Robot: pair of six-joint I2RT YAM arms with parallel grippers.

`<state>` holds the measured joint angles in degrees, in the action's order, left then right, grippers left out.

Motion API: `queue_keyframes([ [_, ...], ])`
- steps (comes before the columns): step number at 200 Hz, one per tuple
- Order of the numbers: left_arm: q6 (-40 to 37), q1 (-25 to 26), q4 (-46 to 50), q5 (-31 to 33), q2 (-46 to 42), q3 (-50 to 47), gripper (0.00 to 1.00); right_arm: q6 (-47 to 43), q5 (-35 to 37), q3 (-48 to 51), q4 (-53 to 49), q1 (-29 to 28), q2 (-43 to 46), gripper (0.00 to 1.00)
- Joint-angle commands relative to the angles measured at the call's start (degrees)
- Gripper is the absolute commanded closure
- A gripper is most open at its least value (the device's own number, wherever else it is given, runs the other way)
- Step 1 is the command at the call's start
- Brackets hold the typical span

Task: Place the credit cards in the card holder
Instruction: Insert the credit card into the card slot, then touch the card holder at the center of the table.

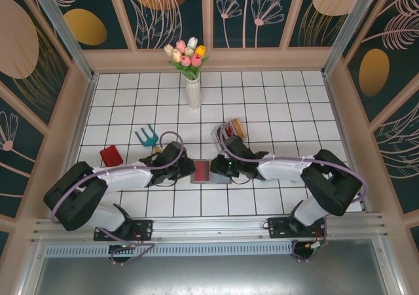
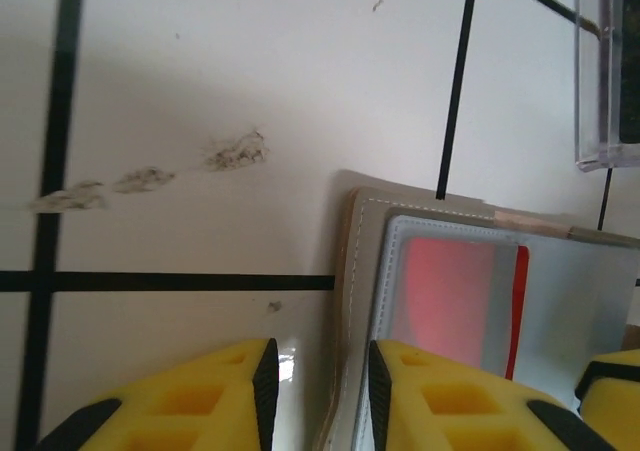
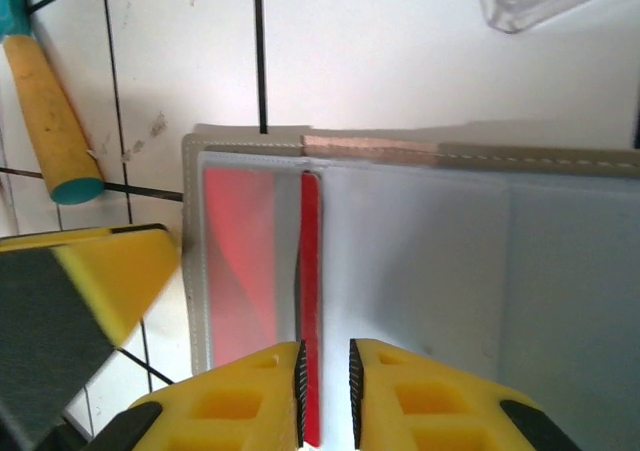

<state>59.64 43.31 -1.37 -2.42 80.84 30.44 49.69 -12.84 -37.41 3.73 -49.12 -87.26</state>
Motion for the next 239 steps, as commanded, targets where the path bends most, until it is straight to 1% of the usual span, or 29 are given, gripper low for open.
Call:
queue_keyframes([
  [1,-1.9,0.4,2.8,1.3,-3.5,2.1,0.66,-2.4,2.2,-1.0,-4.7,-0.3,0.4,0.79],
  [17,-3.6,0.9,-1.5,-2.7,-4.6,2.3,0.67,-2.8,2.2,-1.5,-4.6,-0.2,-0.6,0.82],
  [30,-4.1,1.0,-6.8,-8.1,-4.0,2.3,0.67,-3.2,2.5,-2.3,-4.9,-0.3,-1.6,0.83],
  [45,-4.6,1.0,-10.2,-13.1,-0.8,3.0,0.68,-3.6,3.9,-3.2,-6.7,-0.3,-2.8,0.84],
  [60,-5.2,1.3,-10.0,-15.1,3.4,4.6,0.7,-3.9,4.5,-3.7,-7.8,-0.2,-3.7,0.85],
  [76,-4.6,1.4,-6.3,-13.1,7.4,5.8,0.74,-4.3,4.9,-3.9,-9.0,-0.2,-4.4,0.86],
  [97,-3.9,1.4,-5.9,-12.3,10.6,5.2,0.76,-5.0,7.4,-4.8,-13.1,-0.4,-5.7,0.87],
  [118,-3.4,1.4,-4.1,-9.5,12.8,4.6,0.79,-5.7,10.1,-5.1,-16.9,-0.4,-6.1,0.88],
  [143,-3.2,1.4,-1.7,-5.7,13.3,3.4,0.8,-6.7,14.6,-4.9,-22.4,-0.2,-4.9,0.89],
  [174,-2.9,1.4,-0.9,-3.8,12.0,2.1,0.8,-8.0,18.2,-4.2,-26.7,1.2,-4.5,0.91],
  [202,-3.5,1.4,-1.1,-3.9,11.6,2.7,0.8,-9.8,18.7,-5.9,-27.2,1.6,-3.9,0.91],
  [213,-3.7,1.4,-2.0,-4.8,11.6,2.8,0.79,-10.4,17.8,-7.5,-26.8,1.3,-3.2,0.89],
  [239,-4.4,1.4,-2.1,-5.7,10.7,3.7,0.79,-10.6,18.0,-11.2,-28.0,1.0,0.2,0.86],
])
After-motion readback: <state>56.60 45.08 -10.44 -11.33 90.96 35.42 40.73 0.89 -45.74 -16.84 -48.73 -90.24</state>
